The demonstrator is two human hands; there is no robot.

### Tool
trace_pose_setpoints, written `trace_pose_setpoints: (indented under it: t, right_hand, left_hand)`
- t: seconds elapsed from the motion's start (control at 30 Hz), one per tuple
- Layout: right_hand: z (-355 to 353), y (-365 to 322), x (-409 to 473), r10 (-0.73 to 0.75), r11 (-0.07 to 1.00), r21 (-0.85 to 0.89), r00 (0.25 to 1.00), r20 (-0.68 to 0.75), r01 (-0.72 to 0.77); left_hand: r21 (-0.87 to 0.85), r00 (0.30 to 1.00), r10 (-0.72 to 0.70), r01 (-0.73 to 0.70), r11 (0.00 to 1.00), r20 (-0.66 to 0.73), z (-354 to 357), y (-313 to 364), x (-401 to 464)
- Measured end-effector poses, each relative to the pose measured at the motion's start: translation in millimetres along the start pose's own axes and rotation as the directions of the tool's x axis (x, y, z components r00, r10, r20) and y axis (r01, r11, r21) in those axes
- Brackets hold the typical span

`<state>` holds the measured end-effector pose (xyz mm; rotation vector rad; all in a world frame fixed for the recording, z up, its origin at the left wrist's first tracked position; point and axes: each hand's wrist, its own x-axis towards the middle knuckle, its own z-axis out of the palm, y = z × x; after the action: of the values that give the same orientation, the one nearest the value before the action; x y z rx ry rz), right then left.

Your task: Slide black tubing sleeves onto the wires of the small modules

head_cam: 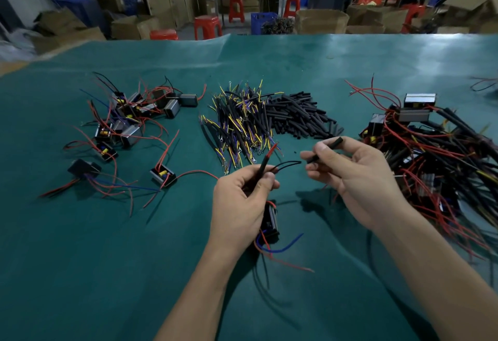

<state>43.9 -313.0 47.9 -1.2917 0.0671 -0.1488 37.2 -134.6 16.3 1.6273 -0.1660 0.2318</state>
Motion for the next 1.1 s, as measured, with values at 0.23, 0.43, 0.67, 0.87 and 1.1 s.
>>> trace_pose_setpoints:
  t: [0.23,0.43,0.67,0.87,1.1]
  right_hand:
    - [8,0,-4,0.048,0.995,0.092,0.999,0.003,-0.048]
    - [8,-1,-4,0.004,0.995,0.103,0.998,-0.057,0.002]
    - [14,4,-7,-0.046,0.998,0.039,0.999,-0.021,0.047]
    - [17,7,-6,0.09,0.967,0.241,0.996,-0.021,-0.082]
    - [23,15,-12,0.069,0.98,0.186,0.997,0.039,-0.075]
  left_hand:
    - [-0.02,1.0,-0.005,0.004,1.0,-0.024,0,1,0]
    - [-0.029,0.999,-0.013,0.012,1.0,-0.031,0,0,0]
    - [-0.01,1.0,-0.004,0.004,1.0,-0.029,1,-1,1]
    - [-0.047,1.0,0.007,-0.007,0.999,-0.003,1,-1,-1]
    - [-0.031,0.998,0.047,-0.046,0.998,0.037,1,-4,-1]
